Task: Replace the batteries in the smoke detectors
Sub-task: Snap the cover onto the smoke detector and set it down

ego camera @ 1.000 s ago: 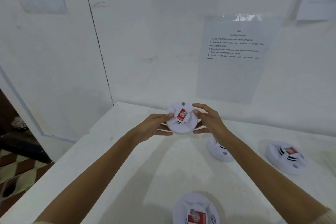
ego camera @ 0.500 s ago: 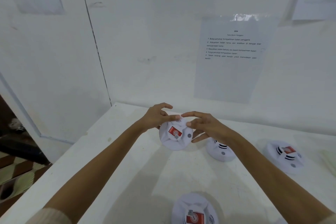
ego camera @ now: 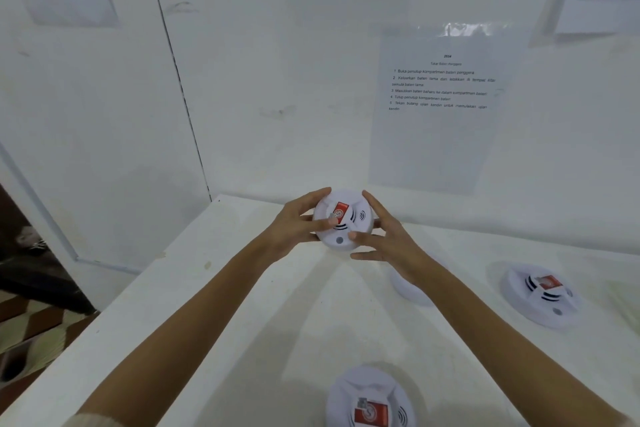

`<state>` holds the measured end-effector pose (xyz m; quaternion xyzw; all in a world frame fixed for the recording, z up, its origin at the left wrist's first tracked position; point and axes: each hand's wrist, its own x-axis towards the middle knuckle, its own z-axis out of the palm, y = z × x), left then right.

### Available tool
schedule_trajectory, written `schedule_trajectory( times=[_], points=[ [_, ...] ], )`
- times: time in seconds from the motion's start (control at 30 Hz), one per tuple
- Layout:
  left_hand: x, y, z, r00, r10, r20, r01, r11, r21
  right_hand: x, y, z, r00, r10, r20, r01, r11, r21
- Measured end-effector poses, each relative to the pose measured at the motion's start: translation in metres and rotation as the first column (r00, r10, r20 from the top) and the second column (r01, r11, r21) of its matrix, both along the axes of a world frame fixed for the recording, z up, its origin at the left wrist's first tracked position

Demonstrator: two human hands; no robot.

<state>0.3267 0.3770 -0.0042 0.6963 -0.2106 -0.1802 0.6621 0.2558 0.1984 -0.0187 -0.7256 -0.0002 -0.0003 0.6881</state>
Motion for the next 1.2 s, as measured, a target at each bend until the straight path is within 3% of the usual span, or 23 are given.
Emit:
schedule_trajectory(
  times=[0.27,0.47,0.7,1.2],
  points=[
    [-0.006,-0.006,-0.004,0.99,-0.027,0.141,0.017,0.997,0.07,0.004,0.0,-0.002,0.983,-0.108,0.152,0.154,0.929,-0.335],
    [-0.011,-0.005,-0.001,0.989,-0.001,0.149,-0.008,0.998,0.061,-0.002,0.003,0.002,0.987,-0.103,0.122,0.132,0.955,-0.264],
    [-0.011,-0.002,0.004,0.976,0.033,0.215,-0.051,0.995,0.083,0.003,0.006,0.001,0.976,-0.109,0.19,0.173,0.915,-0.365],
    [-0.007,-0.001,0.004,0.961,0.055,0.269,-0.083,0.992,0.093,0.01,0.007,-0.007,0.965,-0.113,0.237,0.206,0.886,-0.415]
  ],
)
